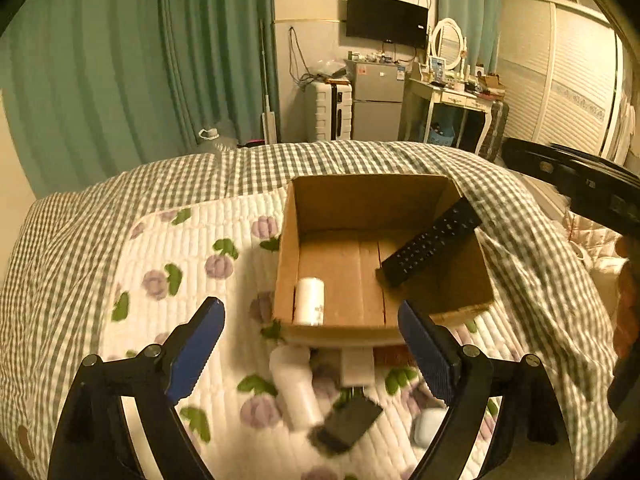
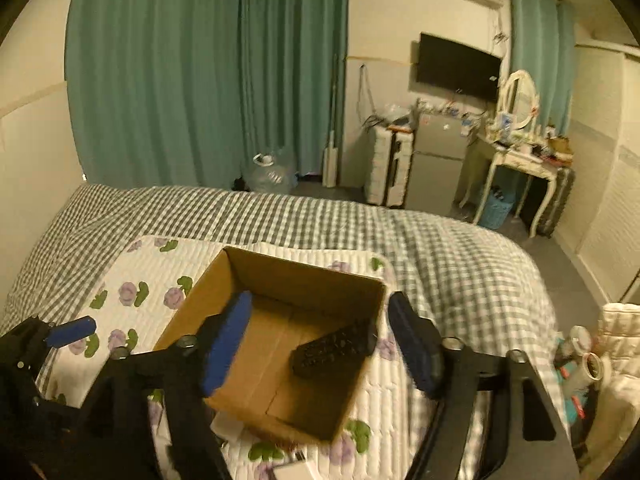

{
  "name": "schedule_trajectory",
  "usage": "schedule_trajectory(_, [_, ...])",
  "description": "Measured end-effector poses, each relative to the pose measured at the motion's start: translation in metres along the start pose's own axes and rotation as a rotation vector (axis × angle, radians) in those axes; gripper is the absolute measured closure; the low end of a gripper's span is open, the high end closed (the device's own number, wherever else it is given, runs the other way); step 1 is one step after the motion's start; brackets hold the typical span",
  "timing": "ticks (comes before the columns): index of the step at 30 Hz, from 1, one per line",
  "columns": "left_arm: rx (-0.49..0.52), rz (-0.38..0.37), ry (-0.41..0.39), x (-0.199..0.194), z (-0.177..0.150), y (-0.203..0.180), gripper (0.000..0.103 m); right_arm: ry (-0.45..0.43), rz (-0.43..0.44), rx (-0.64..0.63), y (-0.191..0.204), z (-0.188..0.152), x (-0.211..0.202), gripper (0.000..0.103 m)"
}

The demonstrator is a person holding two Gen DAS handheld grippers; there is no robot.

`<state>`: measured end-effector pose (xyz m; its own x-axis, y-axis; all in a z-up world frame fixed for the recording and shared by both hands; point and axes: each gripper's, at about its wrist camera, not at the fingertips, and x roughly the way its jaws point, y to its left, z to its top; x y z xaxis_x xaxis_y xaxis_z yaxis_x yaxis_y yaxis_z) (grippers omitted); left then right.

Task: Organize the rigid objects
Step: 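Grasp the light blue earbud case with the right tool while the left tool grasps the black charger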

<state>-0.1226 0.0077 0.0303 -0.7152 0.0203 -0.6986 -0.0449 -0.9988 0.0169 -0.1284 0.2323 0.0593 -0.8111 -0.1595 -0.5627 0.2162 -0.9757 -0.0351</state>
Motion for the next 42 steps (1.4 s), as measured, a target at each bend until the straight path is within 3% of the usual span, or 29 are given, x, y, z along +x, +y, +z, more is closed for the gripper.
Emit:
schedule_trajectory(3, [-0.021, 0.019, -0.016, -0.021, -0.010, 0.007, 0.001, -0.010, -0.046, 0.005, 0.002, -0.011, -0.033, 0.007])
schedule_trajectory(8, [-0.029, 0.015, -0.051, -0.048, -0.031, 0.018, 0.001, 0.035, -0.123, 0.035, 0.003, -0.041, -0.067, 0.006])
schedule_trajectory(13, [-0.034, -0.008, -0.045, -0.050, -0.056, 0.022, 0.000, 0.081, -0.136, 0.119, 0.003, -0.090, -0.078, 0.006])
schedule_trajectory(21, [-0.013, 0.001, 0.042, 0.000, -0.092, 0.022, 0.000, 0.200, -0.122, 0.140, 0.009, -0.159, -0.035, 0.006])
schedule_trajectory(28, [0.010, -0.005, 0.120, 0.039, -0.116, 0.016, 0.000, 0.345, -0.045, 0.120, 0.028, -0.199, 0.022, 0.007])
schedule_trajectory(29, [0.018, -0.001, 0.126, 0.042, -0.117, 0.015, 0.000, 0.373, -0.029, 0.105, 0.034, -0.206, 0.030, 0.007])
schedule_trajectory(33, [0.035, -0.003, 0.131, 0.048, -0.123, 0.013, 0.000, 0.477, -0.036, 0.033, 0.048, -0.229, 0.058, 0.033])
schedule_trajectory(35, [0.045, -0.020, 0.129, 0.049, -0.124, 0.012, 0.000, 0.497, -0.014, 0.037, 0.050, -0.236, 0.063, 0.034])
schedule_trajectory(37, [0.056, -0.041, 0.135, 0.052, -0.126, 0.010, 0.000, 0.503, -0.007, 0.012, 0.054, -0.239, 0.065, 0.045])
schedule_trajectory(42, [0.083, -0.077, 0.173, 0.064, -0.127, 0.004, 0.000, 0.461, 0.005, 0.032, 0.051, -0.231, 0.048, 0.045])
